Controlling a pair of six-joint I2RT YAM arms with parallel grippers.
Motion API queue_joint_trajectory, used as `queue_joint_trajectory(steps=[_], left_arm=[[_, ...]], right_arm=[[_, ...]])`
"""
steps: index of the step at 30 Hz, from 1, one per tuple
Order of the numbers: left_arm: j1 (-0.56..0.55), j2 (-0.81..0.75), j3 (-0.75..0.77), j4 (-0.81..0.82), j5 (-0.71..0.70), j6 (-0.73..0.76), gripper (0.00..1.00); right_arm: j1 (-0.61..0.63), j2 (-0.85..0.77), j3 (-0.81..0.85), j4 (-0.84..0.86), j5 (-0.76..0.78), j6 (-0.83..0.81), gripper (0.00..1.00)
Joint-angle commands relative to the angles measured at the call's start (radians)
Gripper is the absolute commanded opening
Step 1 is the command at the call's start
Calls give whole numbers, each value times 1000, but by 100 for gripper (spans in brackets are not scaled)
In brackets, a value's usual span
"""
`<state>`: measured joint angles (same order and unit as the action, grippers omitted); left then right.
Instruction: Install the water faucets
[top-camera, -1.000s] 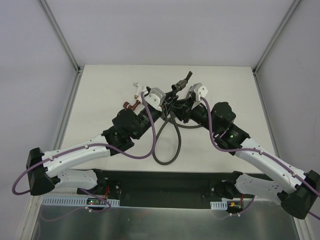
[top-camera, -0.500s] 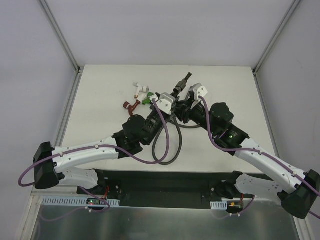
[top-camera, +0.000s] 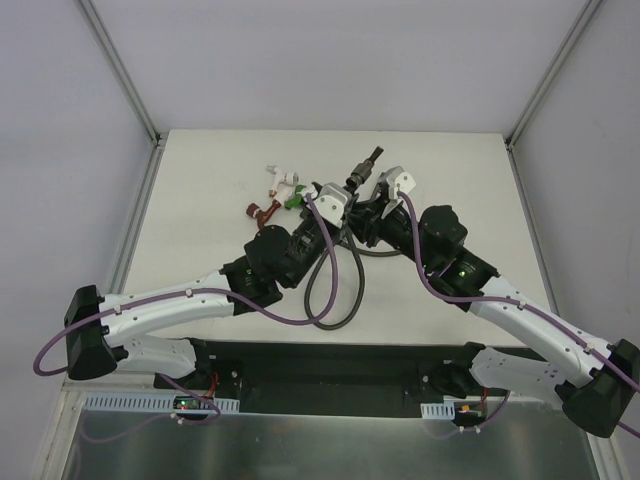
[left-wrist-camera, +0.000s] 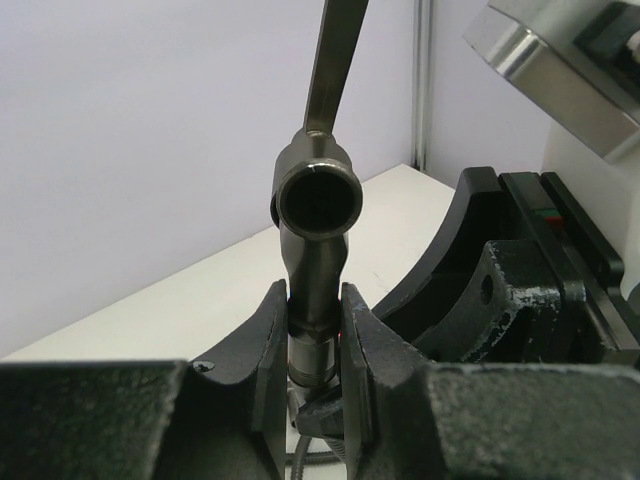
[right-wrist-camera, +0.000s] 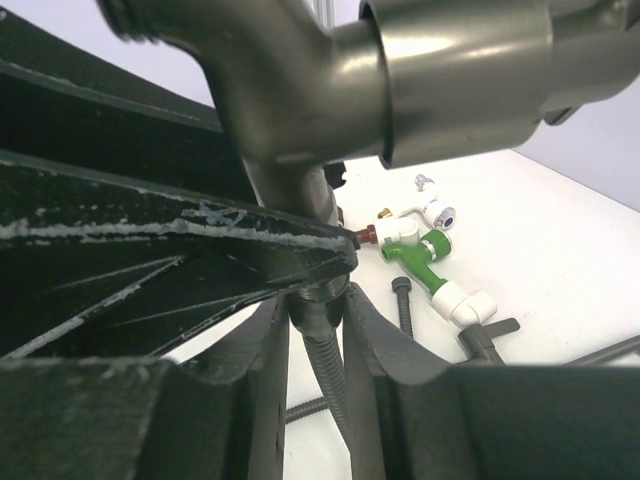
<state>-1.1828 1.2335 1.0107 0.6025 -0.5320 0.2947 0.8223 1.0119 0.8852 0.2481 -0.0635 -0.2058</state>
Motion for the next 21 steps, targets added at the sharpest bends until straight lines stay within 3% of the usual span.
queue_joint_trajectory(steps=[1,14,17,21], left_arm=[[9,-28,19,-101,46,-62,0],[38,-66,35,-182,64,-117,0],[38,-69,43,-199,70,-118,0],[38,-71,54,-221,70,-121,5]], right_arm=[[-8,-27,44,188,37,11,8],[-18,-27,43,188,-28,-4,11],[-20,-26,43,188,-41,-9,2],[-20,-27,43,186,-62,-18,2]])
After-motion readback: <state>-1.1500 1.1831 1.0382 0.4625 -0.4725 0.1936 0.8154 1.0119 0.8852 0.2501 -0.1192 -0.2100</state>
